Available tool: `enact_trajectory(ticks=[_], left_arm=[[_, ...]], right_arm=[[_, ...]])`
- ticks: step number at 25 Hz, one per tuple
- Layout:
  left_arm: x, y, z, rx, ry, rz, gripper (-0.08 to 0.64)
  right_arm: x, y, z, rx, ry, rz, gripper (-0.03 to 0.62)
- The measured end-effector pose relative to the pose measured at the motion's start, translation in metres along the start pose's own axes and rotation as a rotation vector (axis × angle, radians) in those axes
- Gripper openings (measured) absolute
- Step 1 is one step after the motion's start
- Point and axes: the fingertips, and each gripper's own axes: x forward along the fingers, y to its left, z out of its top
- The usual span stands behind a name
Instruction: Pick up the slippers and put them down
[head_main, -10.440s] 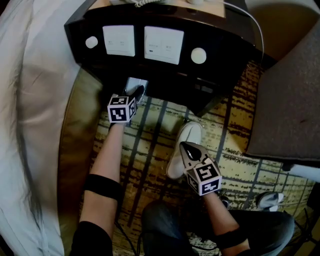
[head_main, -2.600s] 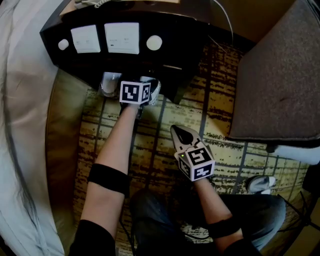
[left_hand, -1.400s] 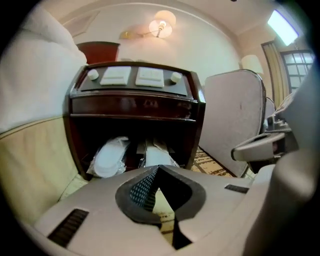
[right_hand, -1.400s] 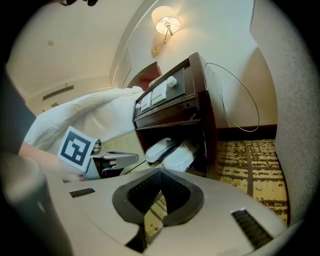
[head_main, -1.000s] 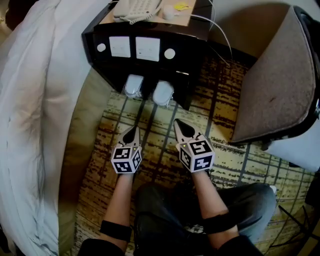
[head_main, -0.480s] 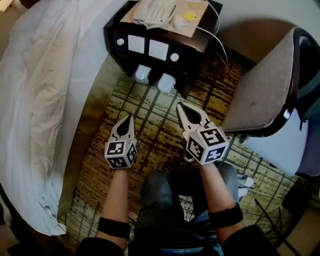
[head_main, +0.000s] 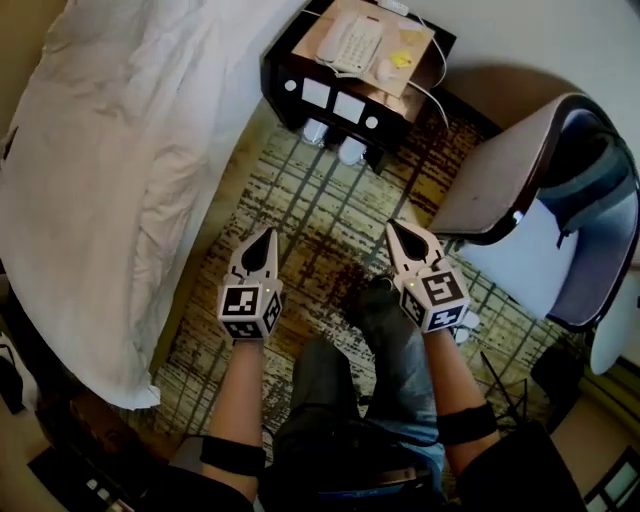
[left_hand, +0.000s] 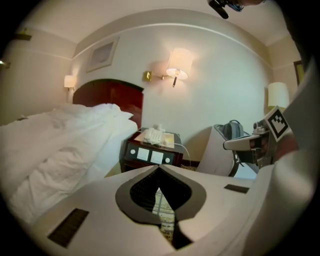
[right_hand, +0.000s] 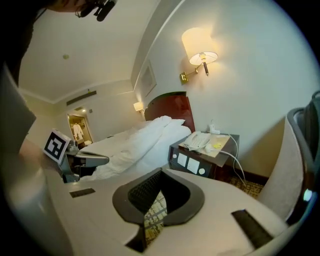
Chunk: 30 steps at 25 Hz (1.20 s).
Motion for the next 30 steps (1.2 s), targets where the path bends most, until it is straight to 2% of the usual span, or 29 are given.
enact_trajectory(ticks=[3,6,9,14,18,23,26,30], left_arm=[[-0.072,0.007,0.047,0.015,-0.004,0.019,0.003],[-0.127,0.016,0.085,0.021,-0.018,0.026,0.003],[-0.169,0.018,0.100,0.033,-0.024,0.006,0.003],[-0.214,0.017,0.133,0.053,-0.068,-0.038,0.003],[-0.244,-0.005,0.148,0.098,-0.099,-0.084,0.003],[-0.269,-0.040,0.157,0.136,-0.123,-0.111,0.003],[-0.278,-0.053,0.156,0.130,-0.124,-0.099,0.003],[-0.281,-0.063,0.151,0.095,-0.124,-0.046,0.003]], right_arm=[[-0.052,0.031,0.050,-0.032,0.041,-0.025,0.000],[-0.089,0.041,0.085,-0.020,0.019,-0.089,0.000],[-0.117,0.063,0.102,0.001,-0.005,-0.124,0.000],[-0.155,0.112,0.139,-0.015,-0.074,-0.134,0.000],[-0.201,0.130,0.148,-0.023,-0.096,-0.165,0.000],[-0.249,0.129,0.148,-0.015,-0.111,-0.190,0.000],[-0.261,0.125,0.146,-0.007,-0.102,-0.171,0.000],[-0.261,0.114,0.134,-0.030,-0.062,-0.139,0.000]])
